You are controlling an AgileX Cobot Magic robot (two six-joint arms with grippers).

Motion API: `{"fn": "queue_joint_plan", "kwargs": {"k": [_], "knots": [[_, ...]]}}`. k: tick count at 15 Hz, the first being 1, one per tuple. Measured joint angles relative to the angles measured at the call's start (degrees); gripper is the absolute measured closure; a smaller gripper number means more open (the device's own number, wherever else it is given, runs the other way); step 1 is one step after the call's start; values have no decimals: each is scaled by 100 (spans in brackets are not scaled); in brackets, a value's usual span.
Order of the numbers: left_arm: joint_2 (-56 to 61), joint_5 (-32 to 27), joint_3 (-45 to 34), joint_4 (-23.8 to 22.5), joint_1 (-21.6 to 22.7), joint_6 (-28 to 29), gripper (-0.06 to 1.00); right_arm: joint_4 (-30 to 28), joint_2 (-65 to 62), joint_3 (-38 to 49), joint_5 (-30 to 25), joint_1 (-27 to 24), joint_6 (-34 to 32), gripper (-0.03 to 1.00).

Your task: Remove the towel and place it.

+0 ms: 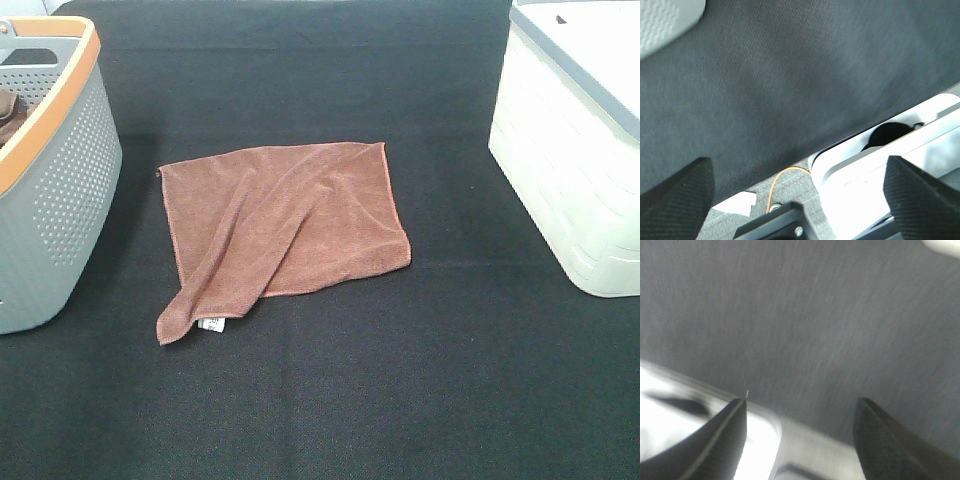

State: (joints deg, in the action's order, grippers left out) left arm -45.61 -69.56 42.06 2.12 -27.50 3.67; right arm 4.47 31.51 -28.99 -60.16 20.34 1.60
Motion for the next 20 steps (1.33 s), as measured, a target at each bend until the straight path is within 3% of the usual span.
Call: {"fn": "queue_joint_plan", "kwargs": {"k": [2, 5, 8, 11, 20], "knots": [[1049, 338, -756, -6, 0, -218, 8, -40, -877, 6, -11, 0, 6, 37], [1811, 728, -1255, 6, 0, -481, 8, -80, -1427, 6, -17, 0, 6, 37], [2578, 917, -1318, 195, 0, -871, 8, -149, -2206, 6, -40, 0, 11, 37], [2693, 917, -1335, 458, 0, -1197, 8, -218, -2464, 6, -63, 0, 23, 37], [2693, 917, -1335, 476, 0, -1249, 8, -252, -2464, 6, -63, 0, 23, 37]]}}
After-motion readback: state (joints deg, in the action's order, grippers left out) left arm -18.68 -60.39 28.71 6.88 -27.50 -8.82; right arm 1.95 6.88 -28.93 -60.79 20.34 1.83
